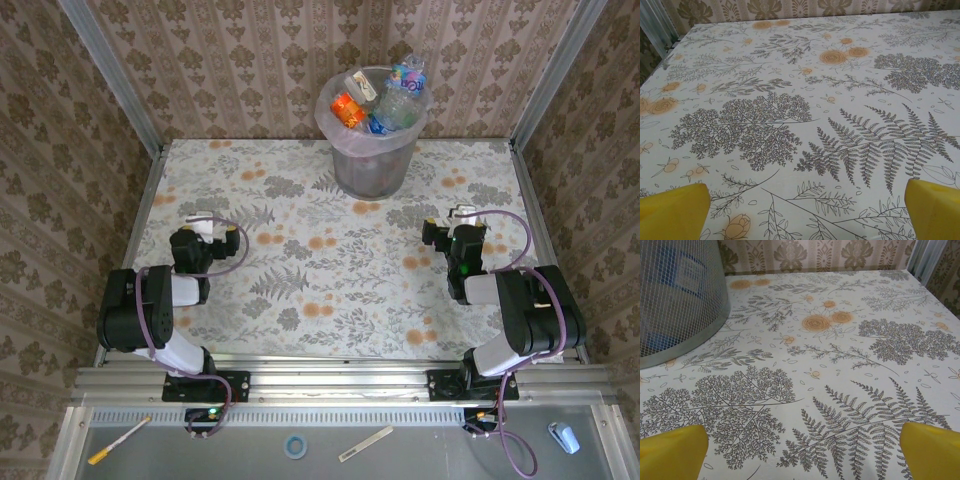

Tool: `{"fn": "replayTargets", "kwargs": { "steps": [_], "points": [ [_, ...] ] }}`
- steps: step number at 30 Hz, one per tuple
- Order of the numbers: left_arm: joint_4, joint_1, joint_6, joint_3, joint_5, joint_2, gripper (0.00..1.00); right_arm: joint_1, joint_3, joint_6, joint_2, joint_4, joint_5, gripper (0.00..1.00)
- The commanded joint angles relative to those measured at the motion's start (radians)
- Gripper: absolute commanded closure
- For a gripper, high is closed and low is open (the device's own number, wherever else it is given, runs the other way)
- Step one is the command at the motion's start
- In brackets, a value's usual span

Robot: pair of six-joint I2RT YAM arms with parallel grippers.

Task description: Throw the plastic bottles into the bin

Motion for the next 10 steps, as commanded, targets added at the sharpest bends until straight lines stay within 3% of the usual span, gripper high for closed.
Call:
{"fn": "replayTargets", "kwargs": {
  "steps": [1,10],
  "points": [
    [0.002,-0.006,0.015,0.022,-0.01,-0.004,0.0,0.007,0.013,0.001,0.004,0.006,0.04,0.0],
    [0.002,-0.006,0.015,0.021,-0.009,-0.004,0.0,0.006,0.012,0.003,0.005,0.007,0.038,0.0]
  ]
}}
